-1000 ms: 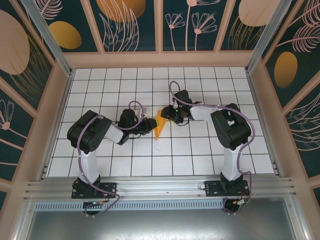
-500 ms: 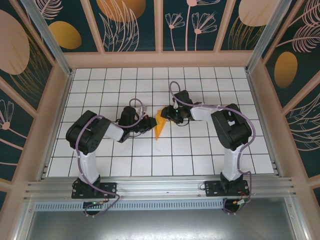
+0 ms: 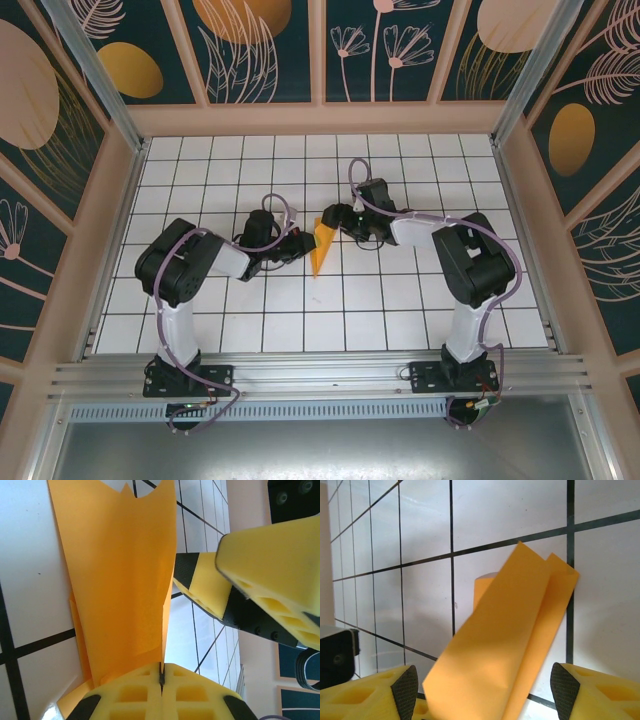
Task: Fold a paper plane with a square sheet of paper (fold left side to right side)
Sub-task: Fold the wing for the fifth time at the center of the table.
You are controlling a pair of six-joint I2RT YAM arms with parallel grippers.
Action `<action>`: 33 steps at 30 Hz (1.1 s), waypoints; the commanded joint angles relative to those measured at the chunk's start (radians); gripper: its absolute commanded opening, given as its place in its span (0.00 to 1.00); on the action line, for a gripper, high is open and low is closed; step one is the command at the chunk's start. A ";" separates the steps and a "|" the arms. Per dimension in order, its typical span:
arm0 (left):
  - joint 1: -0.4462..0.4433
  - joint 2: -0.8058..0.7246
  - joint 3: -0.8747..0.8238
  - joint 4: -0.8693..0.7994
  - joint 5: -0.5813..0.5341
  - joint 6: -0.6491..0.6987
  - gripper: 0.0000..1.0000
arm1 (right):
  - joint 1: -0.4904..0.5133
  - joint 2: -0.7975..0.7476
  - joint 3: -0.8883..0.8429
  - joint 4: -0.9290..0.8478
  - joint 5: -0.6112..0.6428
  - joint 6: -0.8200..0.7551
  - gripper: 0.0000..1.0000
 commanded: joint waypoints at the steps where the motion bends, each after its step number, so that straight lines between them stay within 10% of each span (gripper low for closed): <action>1: 0.006 0.025 0.019 -0.009 0.024 0.018 0.01 | -0.002 0.014 0.034 0.041 -0.026 0.012 0.73; 18: 0.014 0.077 0.048 -0.006 0.047 0.012 0.01 | 0.001 0.014 0.071 -0.088 0.063 -0.067 0.68; 33: 0.023 0.104 0.044 0.009 0.050 -0.002 0.01 | 0.003 0.025 0.062 -0.022 -0.051 -0.067 0.25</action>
